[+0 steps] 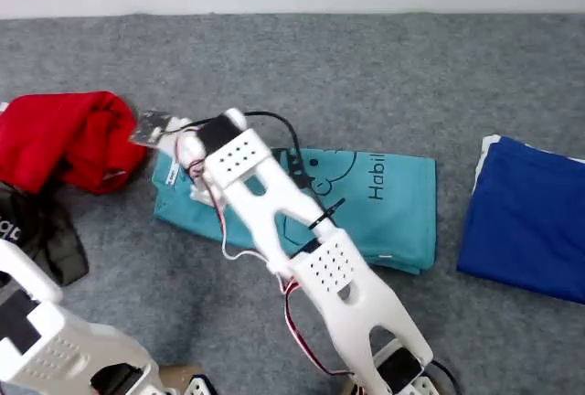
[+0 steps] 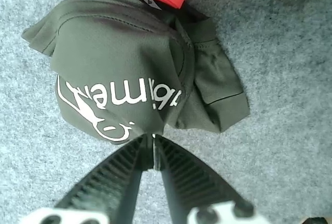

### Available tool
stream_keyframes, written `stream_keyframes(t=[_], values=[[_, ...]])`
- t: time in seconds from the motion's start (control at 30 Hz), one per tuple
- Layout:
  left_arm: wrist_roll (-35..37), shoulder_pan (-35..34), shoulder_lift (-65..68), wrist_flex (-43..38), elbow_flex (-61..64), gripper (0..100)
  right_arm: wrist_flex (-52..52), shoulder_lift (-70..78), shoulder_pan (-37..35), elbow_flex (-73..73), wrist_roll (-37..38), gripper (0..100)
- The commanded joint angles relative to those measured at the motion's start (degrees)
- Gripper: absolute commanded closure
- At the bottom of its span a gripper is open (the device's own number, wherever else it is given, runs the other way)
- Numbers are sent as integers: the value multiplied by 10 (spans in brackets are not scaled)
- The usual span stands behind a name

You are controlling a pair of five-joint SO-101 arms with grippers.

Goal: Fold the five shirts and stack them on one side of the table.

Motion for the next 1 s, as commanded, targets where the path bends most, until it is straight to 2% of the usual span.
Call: stream_keyframes(t=[0.0, 0.23, 0.4, 0.6, 0.7, 0.97], values=[[-4, 0, -4, -6, -2, 984, 0, -30, -8, -27, -1, 958], [-4, -1, -4, -6, -2, 984, 7, 31, 65, -27, -1, 959], [-5, -2, -8, -6, -4, 984, 68, -8, 71, -55, -4, 958], [-4, -4, -11, -3, -7, 984, 73, -89, 87, -17, -11, 958], [-4, -13, -41, -3, -6, 984, 73, -154, 109, 60, -43, 958], [-3, -40, -124, -2, -2, 984, 72, -385, 224, 405, -108, 955]])
